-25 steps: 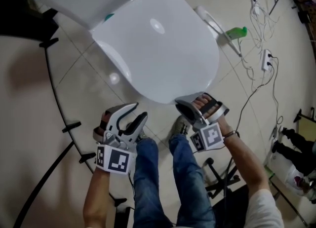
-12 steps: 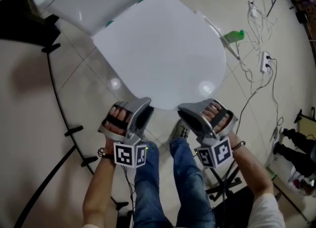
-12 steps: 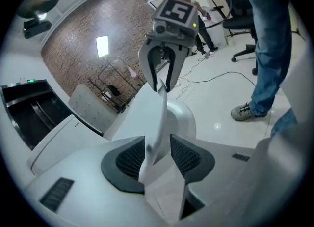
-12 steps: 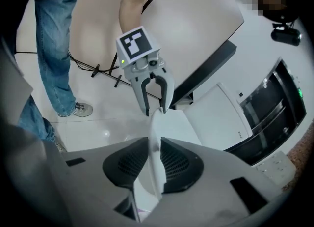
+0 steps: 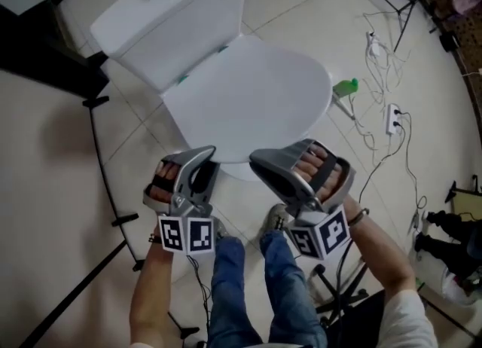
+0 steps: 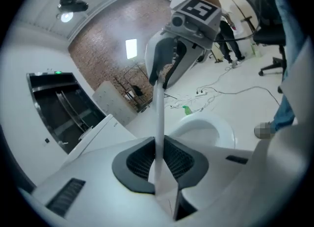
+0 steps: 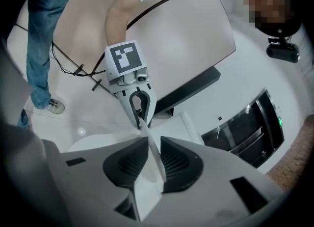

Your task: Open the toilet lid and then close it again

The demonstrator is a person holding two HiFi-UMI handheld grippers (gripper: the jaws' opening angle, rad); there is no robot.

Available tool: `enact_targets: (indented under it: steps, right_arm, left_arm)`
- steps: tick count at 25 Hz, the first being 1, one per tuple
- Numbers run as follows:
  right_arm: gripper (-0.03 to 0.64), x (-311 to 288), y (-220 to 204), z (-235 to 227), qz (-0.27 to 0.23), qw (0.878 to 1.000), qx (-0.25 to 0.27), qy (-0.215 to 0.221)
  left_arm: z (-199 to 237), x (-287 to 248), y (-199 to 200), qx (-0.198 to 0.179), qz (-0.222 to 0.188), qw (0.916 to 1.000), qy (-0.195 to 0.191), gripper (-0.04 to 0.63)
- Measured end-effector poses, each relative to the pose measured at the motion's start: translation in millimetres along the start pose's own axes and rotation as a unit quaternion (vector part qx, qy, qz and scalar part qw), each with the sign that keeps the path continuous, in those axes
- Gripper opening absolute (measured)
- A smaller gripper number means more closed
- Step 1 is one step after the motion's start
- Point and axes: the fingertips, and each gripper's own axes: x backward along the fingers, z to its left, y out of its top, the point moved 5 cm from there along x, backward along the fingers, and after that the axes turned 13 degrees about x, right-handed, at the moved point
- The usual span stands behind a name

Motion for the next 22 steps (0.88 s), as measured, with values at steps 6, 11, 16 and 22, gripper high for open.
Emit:
enact_targets:
  steps: [6, 11, 16, 22]
  right_arm:
    - [0.078, -42.1, 4.8, -92.5, -0.006, 0.999, 0.051, 0.002]
    - [0.078, -89.7, 7.2, -151.3, 0.012, 0.999, 0.049, -0.021]
    - [0.078, -150.4, 3.4, -198.9, 0.046, 0.997, 0.043, -0.054]
    - [0.077, -214.5, 0.7, -236.4, 0.064, 0.997, 0.022, -0.043]
  left_arm:
    - [87.6, 6.4, 15.6, 0.112, 0.005, 0.9937, 0.007, 0.048]
    - [152.9, 6.4, 19.0, 0.214, 0.008, 0.9759, 0.042, 0.061]
    - [211.6, 0.7, 3.8, 0.28, 0.008, 0.9563, 0.084, 0.067]
    - [264.2, 8.6, -19.6, 0.309, 0.023, 0.9401, 0.142, 0.046]
